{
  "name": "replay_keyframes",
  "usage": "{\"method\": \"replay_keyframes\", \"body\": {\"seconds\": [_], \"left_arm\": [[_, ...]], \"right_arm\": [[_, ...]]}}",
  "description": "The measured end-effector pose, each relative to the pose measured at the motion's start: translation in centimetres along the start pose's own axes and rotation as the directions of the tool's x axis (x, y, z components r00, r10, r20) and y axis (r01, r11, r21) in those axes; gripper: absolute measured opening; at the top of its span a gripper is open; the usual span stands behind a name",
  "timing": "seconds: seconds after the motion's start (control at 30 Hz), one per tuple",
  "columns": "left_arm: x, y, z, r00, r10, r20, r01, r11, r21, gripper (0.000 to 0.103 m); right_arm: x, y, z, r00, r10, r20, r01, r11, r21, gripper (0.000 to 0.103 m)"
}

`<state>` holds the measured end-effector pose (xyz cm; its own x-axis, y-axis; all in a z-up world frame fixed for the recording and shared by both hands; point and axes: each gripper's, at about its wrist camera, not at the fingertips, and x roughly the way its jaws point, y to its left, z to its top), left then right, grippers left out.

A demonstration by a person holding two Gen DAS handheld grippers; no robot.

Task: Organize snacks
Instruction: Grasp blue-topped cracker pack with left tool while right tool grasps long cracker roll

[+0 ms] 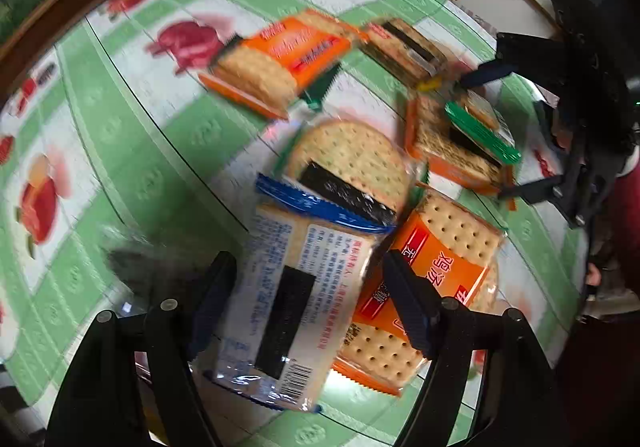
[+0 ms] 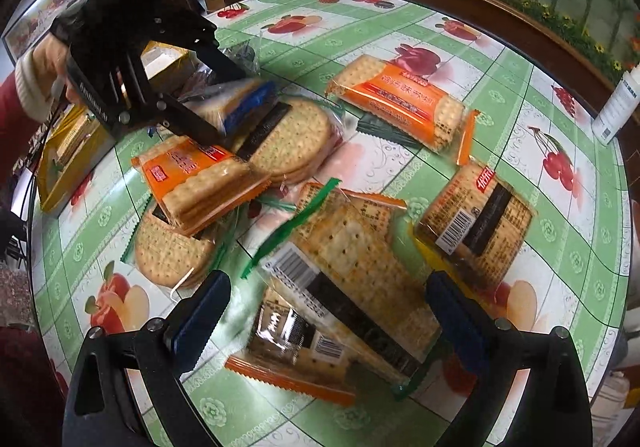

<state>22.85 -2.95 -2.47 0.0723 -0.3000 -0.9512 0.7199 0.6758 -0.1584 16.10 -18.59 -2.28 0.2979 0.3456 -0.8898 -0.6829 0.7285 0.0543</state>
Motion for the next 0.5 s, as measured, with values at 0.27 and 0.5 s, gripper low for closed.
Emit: {"method": "replay_keyframes", "body": {"seconds": [0.27, 0.5], "left_arm": [[1.3, -2.3, -2.4, 0.995, 0.061, -0.080, -0.057, 0.997, 0.051, 0.074], [1.0, -3.1, -3.9, 0.992, 0.105, -0.074, -0.105, 0.994, 0.001, 0.059]], "right_arm": [[0.3, -0.7, -0.2, 1.000, -0.002, 0.002, 0.002, 1.000, 0.015, 0.096], [0.0, -1.6, -0.1, 1.000, -0.010, 0.016, 0.009, 0.998, 0.065, 0.066]]}}
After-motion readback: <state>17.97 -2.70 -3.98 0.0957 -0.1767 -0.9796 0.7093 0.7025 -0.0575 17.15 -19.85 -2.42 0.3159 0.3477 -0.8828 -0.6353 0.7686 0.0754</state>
